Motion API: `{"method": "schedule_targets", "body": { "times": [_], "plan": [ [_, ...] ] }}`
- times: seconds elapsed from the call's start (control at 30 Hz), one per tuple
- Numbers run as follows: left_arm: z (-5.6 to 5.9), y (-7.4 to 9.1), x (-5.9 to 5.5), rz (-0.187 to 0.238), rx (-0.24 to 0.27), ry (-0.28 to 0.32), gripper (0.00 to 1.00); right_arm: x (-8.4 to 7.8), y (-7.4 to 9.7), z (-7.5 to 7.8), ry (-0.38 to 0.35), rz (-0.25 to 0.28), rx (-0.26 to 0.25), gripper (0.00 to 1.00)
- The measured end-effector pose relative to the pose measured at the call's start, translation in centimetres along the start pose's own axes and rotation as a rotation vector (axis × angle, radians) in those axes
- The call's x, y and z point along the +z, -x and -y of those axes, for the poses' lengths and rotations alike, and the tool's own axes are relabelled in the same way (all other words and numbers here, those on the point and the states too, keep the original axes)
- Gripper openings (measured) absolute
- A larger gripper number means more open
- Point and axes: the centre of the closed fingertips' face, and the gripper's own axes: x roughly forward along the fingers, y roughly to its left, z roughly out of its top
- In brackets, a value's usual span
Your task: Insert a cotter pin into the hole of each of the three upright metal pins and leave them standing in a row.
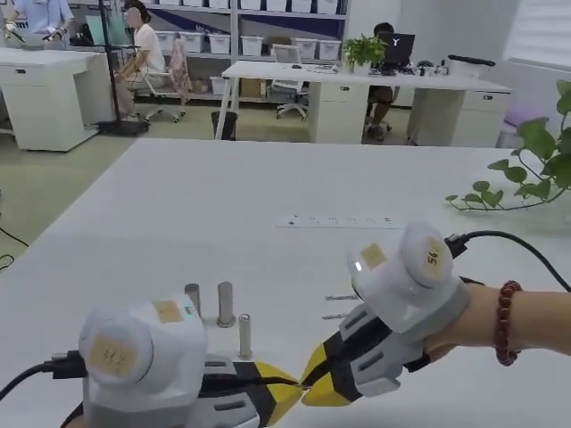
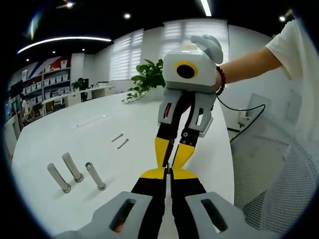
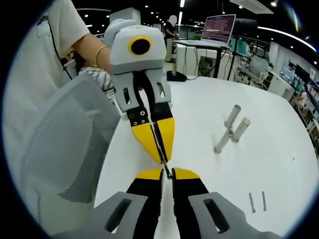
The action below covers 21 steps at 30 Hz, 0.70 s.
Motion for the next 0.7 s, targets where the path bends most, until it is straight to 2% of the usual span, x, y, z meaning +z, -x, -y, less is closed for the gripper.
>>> {"method": "schedule_targets", "body": {
  "times": [0.2, 0.43, 0.7],
  "plan": [
    [0.01, 0.03, -0.12, -0.003, -0.003, -0.001, 0.0, 0.03, 0.19, 0.03, 0.004, -0.003, -0.004, 0.06],
    [-0.03, -0.14, -0.15, -0.005, 0.007, 0.01, 0.0, -0.13, 0.33, 0.18, 0.035, -0.035, -0.018, 0.04],
    [-0.66, -0.48, -0.08, 0.001, 0.039, 0.029, 0.02, -0.44, 0.47, 0.27, 0.091, -0.116, -0.036, 0.02]
  ]
}}
